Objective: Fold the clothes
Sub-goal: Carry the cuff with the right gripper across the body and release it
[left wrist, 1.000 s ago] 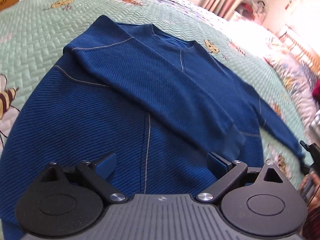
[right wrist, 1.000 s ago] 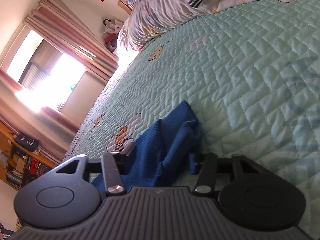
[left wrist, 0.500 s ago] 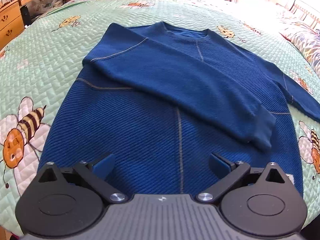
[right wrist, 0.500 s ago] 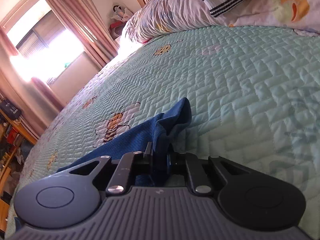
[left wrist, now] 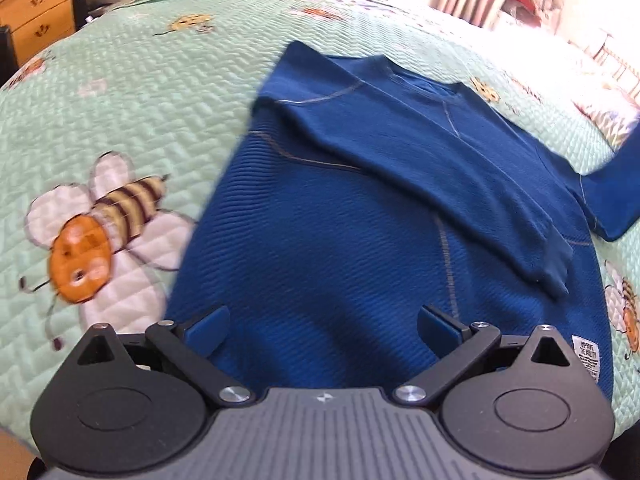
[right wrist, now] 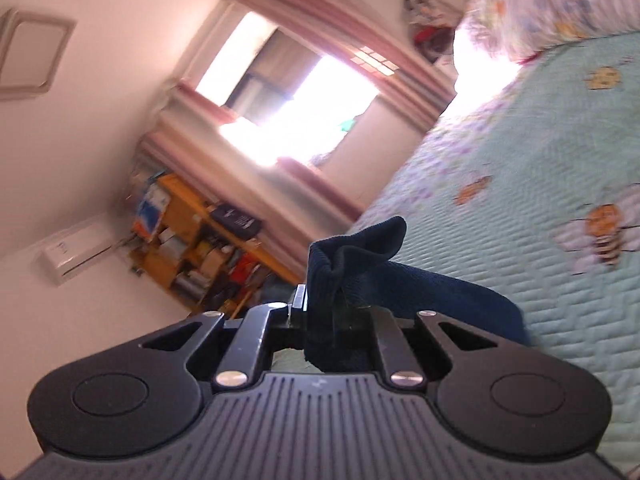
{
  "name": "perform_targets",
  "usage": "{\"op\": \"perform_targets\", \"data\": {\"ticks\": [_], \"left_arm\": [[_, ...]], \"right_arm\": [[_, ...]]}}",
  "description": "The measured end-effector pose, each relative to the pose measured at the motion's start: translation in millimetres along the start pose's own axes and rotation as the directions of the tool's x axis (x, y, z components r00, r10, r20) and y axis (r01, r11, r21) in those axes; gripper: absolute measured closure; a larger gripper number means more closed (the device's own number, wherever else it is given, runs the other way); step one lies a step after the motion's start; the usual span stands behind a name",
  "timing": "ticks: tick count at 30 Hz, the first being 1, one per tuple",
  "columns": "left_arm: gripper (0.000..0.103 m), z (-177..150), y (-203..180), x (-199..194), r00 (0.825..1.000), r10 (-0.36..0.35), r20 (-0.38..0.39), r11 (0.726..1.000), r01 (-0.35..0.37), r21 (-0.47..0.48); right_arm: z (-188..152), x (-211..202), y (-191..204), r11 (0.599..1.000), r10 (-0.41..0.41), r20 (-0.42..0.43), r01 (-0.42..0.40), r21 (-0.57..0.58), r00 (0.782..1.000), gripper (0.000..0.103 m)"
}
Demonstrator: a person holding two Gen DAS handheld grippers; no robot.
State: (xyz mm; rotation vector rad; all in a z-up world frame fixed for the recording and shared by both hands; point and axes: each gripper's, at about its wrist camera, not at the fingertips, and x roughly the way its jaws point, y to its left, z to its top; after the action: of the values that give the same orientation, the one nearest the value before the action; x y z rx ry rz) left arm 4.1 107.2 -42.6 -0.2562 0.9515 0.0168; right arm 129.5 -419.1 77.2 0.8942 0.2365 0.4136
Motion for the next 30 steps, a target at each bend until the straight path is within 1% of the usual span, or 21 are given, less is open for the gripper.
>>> {"op": "perform_targets", "data": {"ticks": [1,3,4,5,6,7,8,9,10,12,14,15,16,18,20,21,23,27,30], "left_arm": [[0.003,-1.3,7.6,-3.5,1.000,-0.015,0.003,1.000,0.015,-0.012],[0.003,-4.0,20.7,-9.9,0.999,-0.042,0.012,0.999,0.042,-0.031],[0.003,-5.6,26.0,-13.2,0.998,-0.052,0.017,0.998,0.053,-0.037],[0.003,-7.1,29.7,-16.4,0.998,-0.061,0.021,0.997,0.061,-0.040],[0.003,-8.6,32.2,-19.4,0.997,-0.067,0.026,0.997,0.068,-0.039],[0.003,-10.6,33.5,-22.4,0.997,-0.070,0.032,0.997,0.071,-0.037],[0.003,-12.7,34.6,-25.5,0.997,-0.071,0.039,0.997,0.072,-0.034],[0.003,-14.5,35.2,-27.9,0.997,-0.067,0.045,0.997,0.069,-0.029],[0.001,-15.9,35.3,-29.6,0.997,-0.052,0.048,0.998,0.053,-0.023],[0.001,-18.4,36.8,-31.2,0.999,-0.011,0.049,1.000,0.011,-0.016],[0.001,-19.7,41.1,-31.5,0.999,-0.001,0.043,1.000,0.002,-0.023],[0.001,-20.1,44.2,-31.8,0.999,-0.006,0.040,0.999,0.007,-0.032],[0.001,-20.2,46.9,-31.9,0.999,-0.009,0.039,0.999,0.011,-0.038],[0.001,-19.5,49.4,-31.8,0.999,-0.001,0.040,0.999,0.002,-0.045],[0.001,-19.2,49.7,-31.9,0.999,0.007,0.041,0.999,-0.005,-0.048],[0.001,-19.4,49.5,-31.9,0.999,0.007,0.041,0.999,-0.005,-0.048],[0.001,-19.3,49.1,-32.1,0.999,0.006,0.039,0.999,-0.004,-0.049],[0.001,-19.2,47.3,-33.0,0.999,0.010,0.037,0.999,-0.008,-0.044],[0.001,-19.1,47.1,-33.8,0.999,0.017,0.034,0.999,-0.016,-0.047]], "right_arm": [[-10.3,10.7,24.5,0.998,0.056,-0.041,-0.057,-0.026,0.998,0.091],[-38.1,30.0,66.0,0.985,0.143,-0.151,-0.156,-0.075,0.978,0.091],[-59.7,41.2,85.2,0.975,0.170,-0.223,-0.197,-0.104,0.960,0.091],[-81.5,52.3,103.9,0.962,0.193,-0.296,-0.239,-0.130,0.936,0.091],[-105.2,61.0,116.1,0.952,0.197,-0.372,-0.268,-0.150,0.907,0.091],[-130.7,68.1,125.3,0.941,0.182,-0.440,-0.286,-0.182,0.879,0.091],[-156.3,75.8,130.1,0.932,0.150,-0.504,-0.291,-0.214,0.850,0.091],[-185.1,84.5,131.1,0.924,0.109,-0.586,-0.300,-0.239,0.803,0.091],[-208.7,88.7,127.9,0.916,0.062,-0.639,-0.298,-0.270,0.767,0.091],[-255.0,97.0,121.4,0.895,-0.037,-0.729,-0.301,-0.329,0.684,0.086],[-278.1,93.1,114.4,0.888,-0.065,-0.774,-0.318,-0.333,0.630,0.085],[-288.9,91.0,111.1,0.885,-0.077,-0.794,-0.326,-0.334,0.603,0.077],[-288.3,86.5,110.6,0.889,-0.065,-0.790,-0.325,-0.323,0.609,0.072],[-283.5,80.9,111.0,0.902,-0.037,-0.780,-0.314,-0.295,0.625,0.055],[-274.7,76.4,110.2,0.916,-0.014,-0.767,-0.300,-0.267,0.641,0.045],[-275.2,74.6,109.8,0.921,0.002,-0.765,-0.299,-0.250,0.644,0.042],[-271.2,73.3,109.8,0.931,0.032,-0.760,-0.297,-0.213,0.649,0.042],[-266.5,70.8,105.7,0.948,0.062,-0.739,-0.272,-0.167,0.671,0.042],[-257.8,58.5,95.0,0.961,0.061,-0.704,-0.233,-0.151,0.708,0.042]]}}
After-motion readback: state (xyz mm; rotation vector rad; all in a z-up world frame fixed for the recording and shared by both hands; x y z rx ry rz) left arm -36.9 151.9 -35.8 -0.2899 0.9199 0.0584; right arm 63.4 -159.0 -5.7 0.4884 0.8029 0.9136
